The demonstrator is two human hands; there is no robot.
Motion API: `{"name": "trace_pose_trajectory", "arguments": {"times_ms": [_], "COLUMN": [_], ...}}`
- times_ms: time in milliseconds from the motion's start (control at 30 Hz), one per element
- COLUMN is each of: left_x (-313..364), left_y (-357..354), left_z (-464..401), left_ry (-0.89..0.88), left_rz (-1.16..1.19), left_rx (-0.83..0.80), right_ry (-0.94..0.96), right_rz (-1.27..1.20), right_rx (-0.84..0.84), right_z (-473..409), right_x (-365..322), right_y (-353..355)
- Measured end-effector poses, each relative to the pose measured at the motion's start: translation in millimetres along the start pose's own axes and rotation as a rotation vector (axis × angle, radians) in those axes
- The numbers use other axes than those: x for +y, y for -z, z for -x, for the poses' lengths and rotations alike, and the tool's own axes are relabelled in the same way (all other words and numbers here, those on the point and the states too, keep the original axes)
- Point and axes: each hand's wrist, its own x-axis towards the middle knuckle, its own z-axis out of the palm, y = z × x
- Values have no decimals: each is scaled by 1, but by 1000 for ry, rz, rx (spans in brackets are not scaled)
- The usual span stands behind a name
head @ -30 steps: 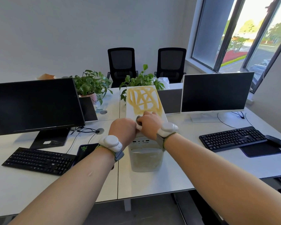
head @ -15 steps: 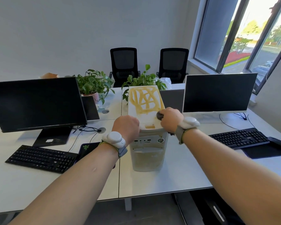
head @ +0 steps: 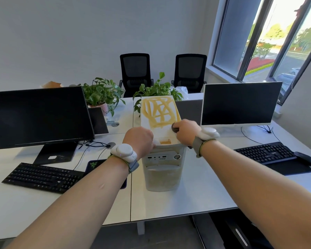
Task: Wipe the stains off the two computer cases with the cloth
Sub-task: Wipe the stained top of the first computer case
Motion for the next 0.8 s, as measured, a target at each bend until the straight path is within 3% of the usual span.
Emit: {"name": "trace_pose_trajectory", "arguments": {"times_ms": [100,333,533,667,800], "left_x": [-1,-2,0,-1,-6], "left_y": [-1,-4,-6,-9,-4], "left_z": [0,-3,8,15,15], "left_ry": [9,-7,-3,-23,-34], "left_rz": [12,-5,16,19,57], "left_rx": [-3,-19,30,34,-19], "right_ry": [-30,213,33,64,131], "right_rz": [65,61,177,266,66], "right_rx": [-52,11,67,79,67], "right_z": [-12,5,17,21,27], "right_x": [-25,-20,6,-15,-14], "right_y": [-17,-22,-1,-3,-20]}}
